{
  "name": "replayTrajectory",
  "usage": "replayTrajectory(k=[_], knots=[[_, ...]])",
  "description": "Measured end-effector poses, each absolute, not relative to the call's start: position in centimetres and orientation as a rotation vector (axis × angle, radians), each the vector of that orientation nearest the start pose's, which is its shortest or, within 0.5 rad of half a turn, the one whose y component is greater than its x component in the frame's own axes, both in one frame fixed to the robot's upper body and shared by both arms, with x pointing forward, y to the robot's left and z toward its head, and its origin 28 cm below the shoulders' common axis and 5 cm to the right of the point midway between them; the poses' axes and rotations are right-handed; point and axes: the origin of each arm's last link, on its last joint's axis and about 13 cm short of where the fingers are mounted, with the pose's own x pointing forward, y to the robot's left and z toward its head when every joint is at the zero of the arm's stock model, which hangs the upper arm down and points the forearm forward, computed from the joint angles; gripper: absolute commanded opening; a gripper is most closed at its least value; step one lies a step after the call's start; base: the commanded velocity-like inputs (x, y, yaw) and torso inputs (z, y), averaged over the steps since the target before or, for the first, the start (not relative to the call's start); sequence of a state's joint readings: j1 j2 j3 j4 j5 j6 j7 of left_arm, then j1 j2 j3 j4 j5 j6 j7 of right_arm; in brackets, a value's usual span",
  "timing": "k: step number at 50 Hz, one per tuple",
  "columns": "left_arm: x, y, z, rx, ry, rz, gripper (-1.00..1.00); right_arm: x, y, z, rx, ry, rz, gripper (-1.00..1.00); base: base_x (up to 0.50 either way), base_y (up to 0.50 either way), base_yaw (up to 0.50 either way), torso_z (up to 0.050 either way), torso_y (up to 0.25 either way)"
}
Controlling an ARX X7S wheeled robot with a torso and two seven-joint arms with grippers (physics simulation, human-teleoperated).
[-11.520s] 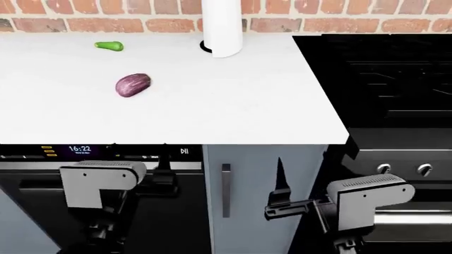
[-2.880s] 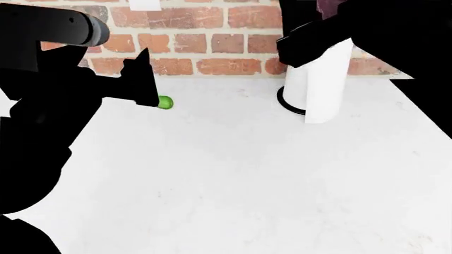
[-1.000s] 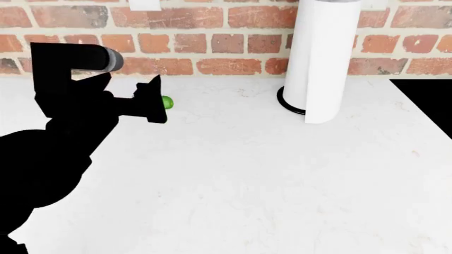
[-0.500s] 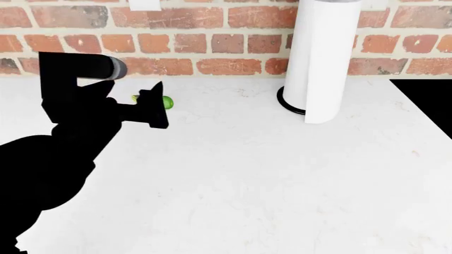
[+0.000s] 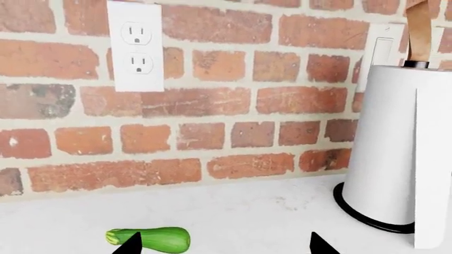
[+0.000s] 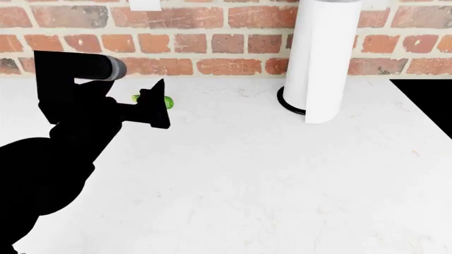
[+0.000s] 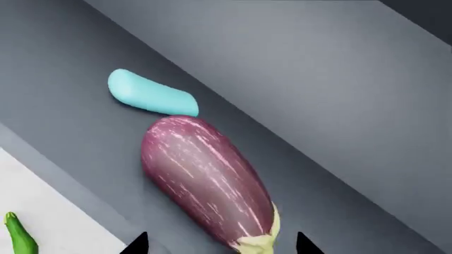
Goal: Pick the eggplant from the counter and place it in the cabinet.
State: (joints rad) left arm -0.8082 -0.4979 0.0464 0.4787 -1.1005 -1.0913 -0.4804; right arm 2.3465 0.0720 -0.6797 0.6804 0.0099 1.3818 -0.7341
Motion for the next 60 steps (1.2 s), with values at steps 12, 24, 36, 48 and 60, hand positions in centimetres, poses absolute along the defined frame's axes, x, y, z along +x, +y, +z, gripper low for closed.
replayTrajectory(k=[12, 24, 36, 48, 60], knots=[[25.2, 24.1, 25.5, -0.039, -0.04, -0.214, 1.0, 20.8, -13.1, 57.8, -0.483, -0.006, 0.211, 1.0, 0.0, 0.0, 0.0, 0.0, 0.0], [24.9, 24.2, 25.9, -0.036, -0.048, -0.204, 1.0, 19.8, -15.1, 56.9, -0.432, -0.021, 0.219, 1.0, 0.0, 0.0, 0.0, 0.0, 0.0], [24.5, 24.4, 26.3, -0.032, -0.051, -0.199, 1.0, 22.0, -16.3, 53.5, -0.413, 0.009, 0.254, 1.0, 0.0, 0.0, 0.0, 0.0, 0.0], [24.1, 24.5, 26.5, -0.025, -0.055, -0.192, 1.0, 24.6, -17.9, 47.0, -0.386, 0.037, 0.309, 1.0, 0.0, 0.0, 0.0, 0.0, 0.0], [23.5, 24.6, 27.1, -0.016, -0.076, -0.183, 1.0, 25.8, -18.7, 41.4, -0.345, 0.071, 0.362, 1.0, 0.0, 0.0, 0.0, 0.0, 0.0]])
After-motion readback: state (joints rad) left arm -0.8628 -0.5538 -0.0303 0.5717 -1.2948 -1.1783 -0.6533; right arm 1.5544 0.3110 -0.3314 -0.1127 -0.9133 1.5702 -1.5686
